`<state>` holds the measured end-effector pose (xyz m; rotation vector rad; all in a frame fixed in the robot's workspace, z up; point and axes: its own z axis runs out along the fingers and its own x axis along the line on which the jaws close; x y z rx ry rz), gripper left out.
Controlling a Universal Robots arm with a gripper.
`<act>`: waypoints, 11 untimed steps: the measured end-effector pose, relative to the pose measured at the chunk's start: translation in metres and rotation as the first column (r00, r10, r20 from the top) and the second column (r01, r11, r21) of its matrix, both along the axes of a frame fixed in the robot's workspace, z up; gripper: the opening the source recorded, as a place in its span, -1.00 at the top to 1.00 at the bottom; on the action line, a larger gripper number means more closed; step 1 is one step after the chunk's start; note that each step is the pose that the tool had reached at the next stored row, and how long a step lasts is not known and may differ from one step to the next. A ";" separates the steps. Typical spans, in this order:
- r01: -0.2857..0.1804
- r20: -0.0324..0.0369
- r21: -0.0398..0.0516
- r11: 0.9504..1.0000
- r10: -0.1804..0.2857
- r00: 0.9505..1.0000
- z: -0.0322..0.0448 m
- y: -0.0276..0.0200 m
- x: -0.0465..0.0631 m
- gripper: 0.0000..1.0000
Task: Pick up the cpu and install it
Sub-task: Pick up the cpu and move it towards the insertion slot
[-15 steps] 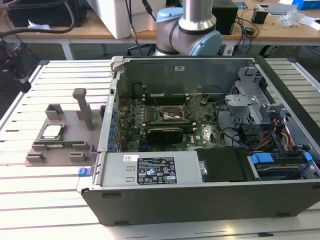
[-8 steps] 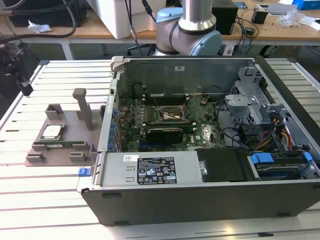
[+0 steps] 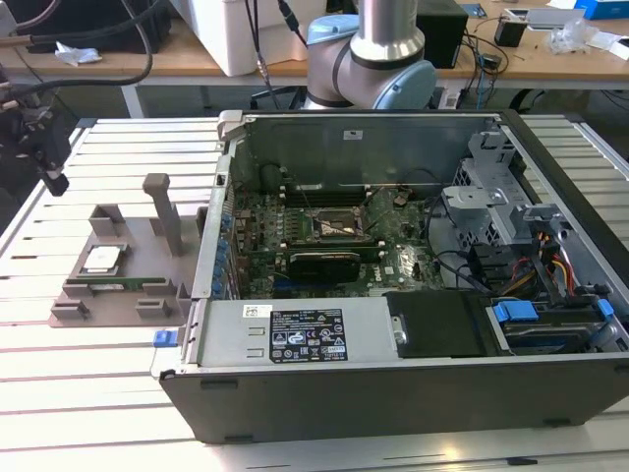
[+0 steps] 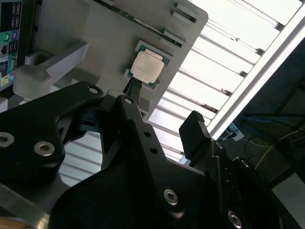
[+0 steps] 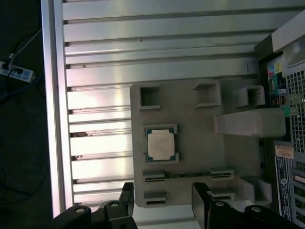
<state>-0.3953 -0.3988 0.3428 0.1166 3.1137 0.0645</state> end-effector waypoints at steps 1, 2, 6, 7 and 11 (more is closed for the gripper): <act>0.000 0.000 0.000 1.000 0.000 1.000 -0.0006 0.0000 0.000 -0.20; 0.000 0.000 0.000 1.000 0.000 1.000 -0.0013 0.0000 0.000 -0.20; 0.000 0.000 0.000 1.000 0.000 1.000 -0.0045 0.0000 0.000 -0.20; 0.000 0.000 0.000 1.000 0.000 1.000 -0.0050 0.0000 0.000 -0.20; 0.000 0.000 0.000 1.000 0.000 1.000 -0.0084 0.0000 0.000 -0.20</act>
